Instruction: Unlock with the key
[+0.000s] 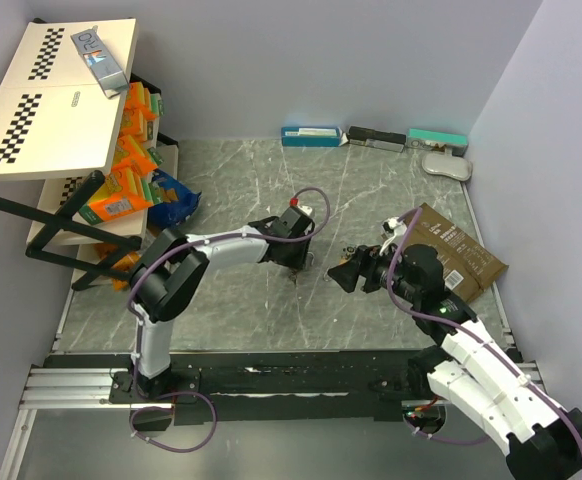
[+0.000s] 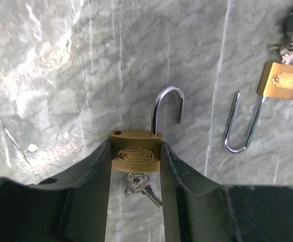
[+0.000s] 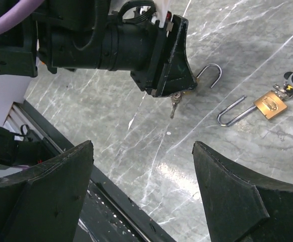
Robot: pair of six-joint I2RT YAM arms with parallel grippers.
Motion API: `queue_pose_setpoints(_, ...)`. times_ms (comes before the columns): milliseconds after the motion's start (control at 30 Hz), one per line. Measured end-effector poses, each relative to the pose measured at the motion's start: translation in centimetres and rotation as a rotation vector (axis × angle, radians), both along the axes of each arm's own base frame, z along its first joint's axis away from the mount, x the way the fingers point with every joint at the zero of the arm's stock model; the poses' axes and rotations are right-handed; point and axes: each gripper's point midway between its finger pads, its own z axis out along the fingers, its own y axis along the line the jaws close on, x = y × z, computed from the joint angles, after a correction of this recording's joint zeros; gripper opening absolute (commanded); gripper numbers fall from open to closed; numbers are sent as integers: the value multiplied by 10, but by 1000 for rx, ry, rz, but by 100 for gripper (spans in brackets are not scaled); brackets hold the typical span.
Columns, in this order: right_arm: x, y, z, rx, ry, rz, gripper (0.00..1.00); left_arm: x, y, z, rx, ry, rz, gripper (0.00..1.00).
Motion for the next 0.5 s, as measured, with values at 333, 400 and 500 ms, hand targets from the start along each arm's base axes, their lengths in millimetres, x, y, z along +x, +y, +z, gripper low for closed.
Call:
queue_pose_setpoints(333,0,-6,-9,-5,12,-34,86,7,0,0,32,-18,-9,79)
queue_pose_setpoints(400,0,-8,-14,-6,19,-45,86,7,0,1,33,-23,-14,92)
queue_pose_setpoints(500,0,-10,-23,-9,38,-57,87,9,1,3,36,-35,-16,99)
